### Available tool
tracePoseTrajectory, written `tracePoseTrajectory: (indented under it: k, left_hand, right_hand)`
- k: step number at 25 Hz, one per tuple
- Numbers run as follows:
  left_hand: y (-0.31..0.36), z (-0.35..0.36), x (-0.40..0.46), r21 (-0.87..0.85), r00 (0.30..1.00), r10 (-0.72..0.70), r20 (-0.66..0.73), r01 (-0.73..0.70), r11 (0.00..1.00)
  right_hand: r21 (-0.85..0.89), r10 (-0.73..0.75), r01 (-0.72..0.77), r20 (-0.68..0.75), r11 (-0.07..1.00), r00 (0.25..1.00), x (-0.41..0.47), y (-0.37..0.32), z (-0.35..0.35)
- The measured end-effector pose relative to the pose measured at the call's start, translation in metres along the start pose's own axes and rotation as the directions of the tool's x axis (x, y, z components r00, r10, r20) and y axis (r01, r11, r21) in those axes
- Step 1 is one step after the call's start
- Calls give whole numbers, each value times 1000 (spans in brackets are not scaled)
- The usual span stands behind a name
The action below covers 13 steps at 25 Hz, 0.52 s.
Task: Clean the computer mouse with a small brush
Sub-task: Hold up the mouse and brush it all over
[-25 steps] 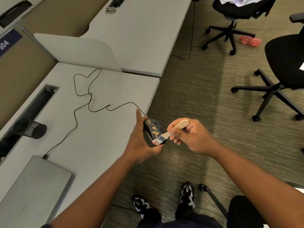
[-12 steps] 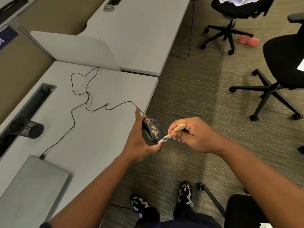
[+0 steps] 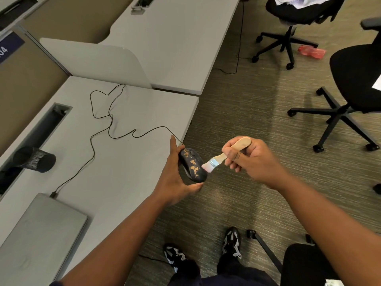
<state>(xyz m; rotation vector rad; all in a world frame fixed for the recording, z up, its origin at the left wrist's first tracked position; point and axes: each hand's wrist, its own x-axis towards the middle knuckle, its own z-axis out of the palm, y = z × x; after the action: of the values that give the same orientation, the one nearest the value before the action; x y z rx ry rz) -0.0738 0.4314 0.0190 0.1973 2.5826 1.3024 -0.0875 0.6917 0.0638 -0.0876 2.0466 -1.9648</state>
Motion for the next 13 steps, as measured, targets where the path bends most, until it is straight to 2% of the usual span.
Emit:
tracePoseTrajectory:
  k: [5, 8, 13]
  left_hand:
    - [-3, 3, -1, -8, 1000, -27, -9, 27, 1000]
    - [-4, 5, -3, -2, 1000, -25, -19, 25, 1000]
    - [1, 3, -5, -19, 1000, 6, -20, -6, 1000]
  right_hand:
    - [260, 108, -107, 7, 960, 994, -4, 11, 24]
    - [327, 139, -139, 23, 935, 990, -6, 17, 32]
    - [366, 181, -150, -52, 919, 982, -5, 24, 31]
